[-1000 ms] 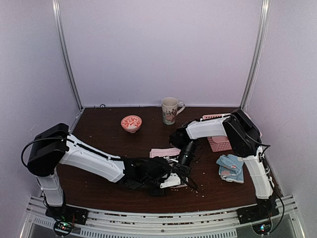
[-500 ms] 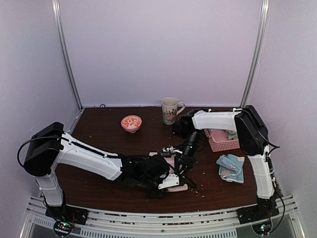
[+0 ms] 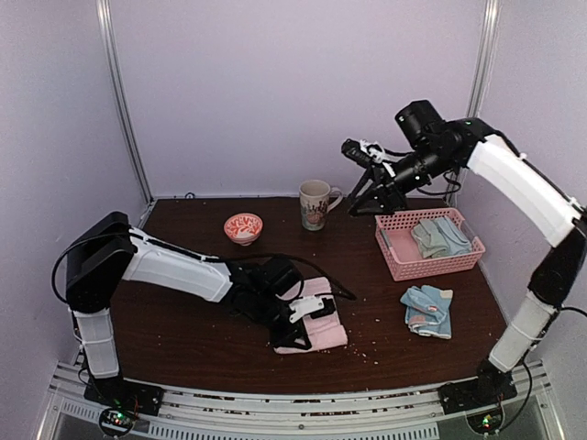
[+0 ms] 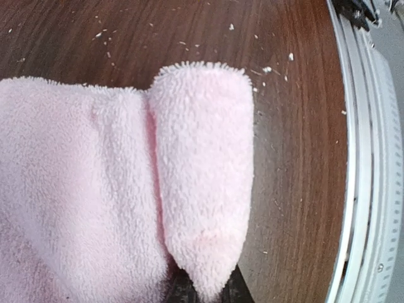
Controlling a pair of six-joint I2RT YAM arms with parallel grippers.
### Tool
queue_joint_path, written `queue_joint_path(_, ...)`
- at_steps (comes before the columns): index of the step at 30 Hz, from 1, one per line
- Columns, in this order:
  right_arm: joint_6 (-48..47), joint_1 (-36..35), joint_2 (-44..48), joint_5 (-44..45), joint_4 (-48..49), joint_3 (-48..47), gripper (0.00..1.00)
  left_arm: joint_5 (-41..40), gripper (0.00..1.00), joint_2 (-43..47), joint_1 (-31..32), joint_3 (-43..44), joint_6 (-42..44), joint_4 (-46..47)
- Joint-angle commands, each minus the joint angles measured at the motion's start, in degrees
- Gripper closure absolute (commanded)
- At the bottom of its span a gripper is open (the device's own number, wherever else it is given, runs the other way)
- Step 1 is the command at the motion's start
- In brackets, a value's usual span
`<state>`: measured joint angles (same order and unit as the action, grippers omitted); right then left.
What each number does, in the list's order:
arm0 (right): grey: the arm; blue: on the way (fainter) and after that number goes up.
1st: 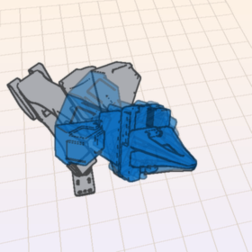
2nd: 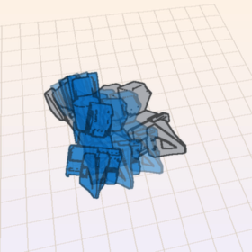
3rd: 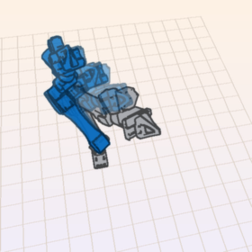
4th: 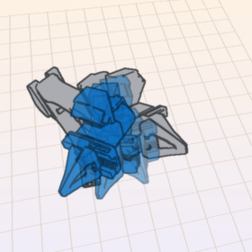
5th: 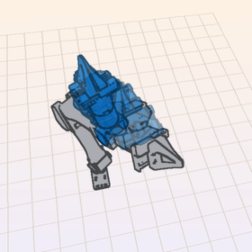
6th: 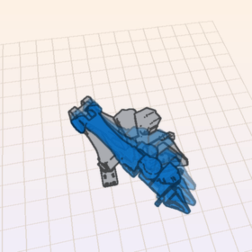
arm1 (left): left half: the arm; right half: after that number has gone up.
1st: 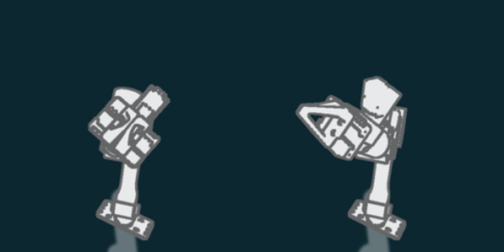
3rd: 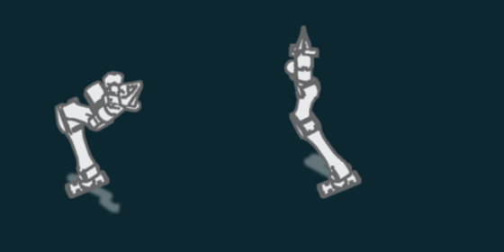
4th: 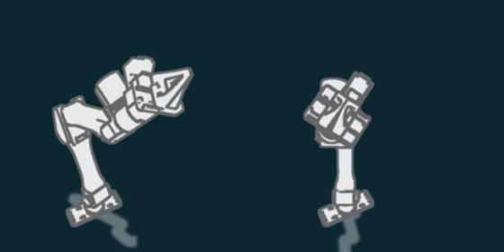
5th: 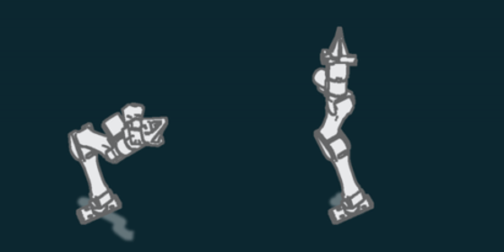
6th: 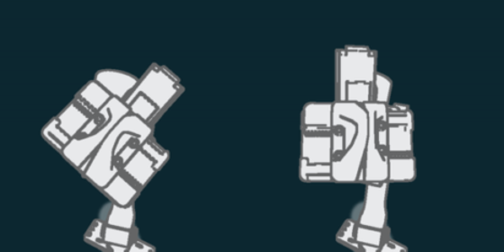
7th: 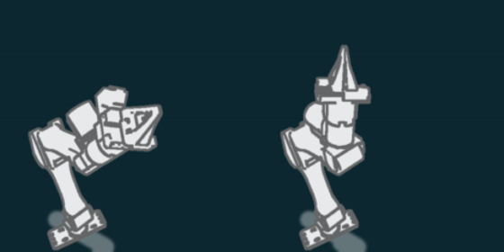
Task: Roll the towels
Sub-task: Roll the towel at the center of the board.
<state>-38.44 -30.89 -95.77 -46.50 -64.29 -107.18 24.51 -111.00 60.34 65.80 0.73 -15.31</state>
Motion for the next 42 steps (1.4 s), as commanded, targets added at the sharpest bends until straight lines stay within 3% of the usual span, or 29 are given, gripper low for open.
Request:
queue_joint_path(1,-7.60,-4.97,8.66,-6.62,2.42,9.54,0.58,15.98,0.98,-5.67,-4.30,2.61,-4.48,-4.41)
queue_joint_path(3,-10.84,-8.57,10.16,-5.54,-1.00,11.47,0.56,22.12,0.98,-8.29,-6.68,3.08,-7.58,-3.37)
queue_joint_path(7,-10.65,-17.21,8.96,7.01,-1.29,17.80,0.59,28.65,0.97,-12.21,-9.29,2.38,-13.58,0.02)
queue_joint_path(10,-6.31,-23.36,9.90,20.17,9.57,29.16,0.61,28.59,0.97,-13.20,-9.66,2.66,-13.85,0.10)
queue_joint_path(13,-5.25,-28.90,10.80,33.21,21.51,39.98,0.56,29.12,0.97,-14.12,-9.96,2.80,-14.42,0.20)
queue_joint_path(16,-5.66,-31.33,9.15,38.56,28.01,45.41,0.55,29.00,0.97,-14.46,-10.14,2.71,-14.64,0.47)
queue_joint_path(23,-5.25,-32.90,4.04,40.04,38.94,48.09,0.52,29.67,0.92,-14.76,-10.59,3.05,-15.25,0.72)
queue_joint_path(35,-2.37,-33.00,-5.24,40.23,44.68,49.61,0.57,28.33,0.86,-14.75,-10.76,3.37,-15.16,0.68)
queue_joint_path(38,-0.25,-32.92,-7.63,41.98,45.47,49.11,0.65,27.08,0.82,-14.06,-10.72,4.13,-13.77,-0.78)
queue_joint_path(42,-0.41,-32.51,-10.44,37.75,41.15,47.47,0.92,23.65,0.69,-11.03,-12.16,6.10,-9.84,-5.79)
